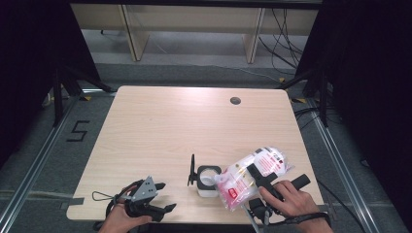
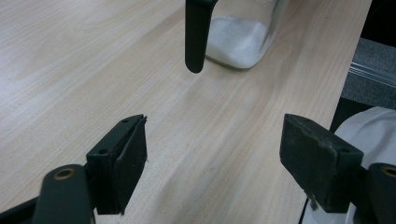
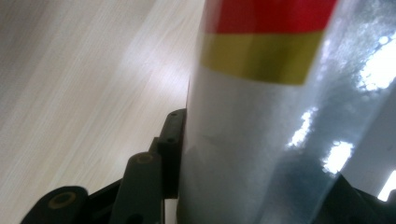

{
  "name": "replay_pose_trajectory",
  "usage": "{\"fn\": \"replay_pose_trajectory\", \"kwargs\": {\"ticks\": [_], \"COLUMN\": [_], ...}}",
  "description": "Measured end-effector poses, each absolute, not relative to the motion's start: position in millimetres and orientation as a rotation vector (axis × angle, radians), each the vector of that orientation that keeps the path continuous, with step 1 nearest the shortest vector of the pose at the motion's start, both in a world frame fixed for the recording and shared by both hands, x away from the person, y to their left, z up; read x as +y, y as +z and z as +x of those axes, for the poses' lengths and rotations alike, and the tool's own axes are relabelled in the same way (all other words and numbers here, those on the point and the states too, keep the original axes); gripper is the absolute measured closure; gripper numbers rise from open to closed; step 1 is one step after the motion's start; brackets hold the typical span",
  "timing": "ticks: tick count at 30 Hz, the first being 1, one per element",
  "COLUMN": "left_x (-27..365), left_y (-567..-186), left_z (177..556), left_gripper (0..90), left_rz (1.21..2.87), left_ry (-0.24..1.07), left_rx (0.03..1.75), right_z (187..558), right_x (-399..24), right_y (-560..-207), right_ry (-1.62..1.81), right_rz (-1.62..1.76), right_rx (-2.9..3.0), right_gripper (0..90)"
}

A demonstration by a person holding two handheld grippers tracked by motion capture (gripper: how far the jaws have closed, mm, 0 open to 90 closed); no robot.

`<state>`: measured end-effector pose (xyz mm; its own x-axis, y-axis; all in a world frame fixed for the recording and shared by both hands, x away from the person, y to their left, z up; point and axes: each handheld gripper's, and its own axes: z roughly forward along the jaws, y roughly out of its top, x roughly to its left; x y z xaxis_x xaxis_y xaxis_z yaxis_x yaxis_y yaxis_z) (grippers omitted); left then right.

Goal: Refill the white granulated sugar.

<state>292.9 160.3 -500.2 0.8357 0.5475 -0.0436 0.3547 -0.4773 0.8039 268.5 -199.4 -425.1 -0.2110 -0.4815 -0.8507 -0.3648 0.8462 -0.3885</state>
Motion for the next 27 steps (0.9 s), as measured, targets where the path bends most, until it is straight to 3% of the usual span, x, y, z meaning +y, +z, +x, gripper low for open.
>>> {"fn": "replay_pose_trajectory", "kwargs": {"ticks": [27], "left_x": [159], "left_y": [-502], "left_z": [295], "left_gripper": [22.8], "left_rz": [2.13], "left_ry": [0.275], "left_rx": [0.657], "right_z": [283], "right_x": [-189], "right_y": [-418], "right_ry": [-0.211], "right_rz": [-0.713], "right_rx": [1.84], "right_gripper": [63.8]}}
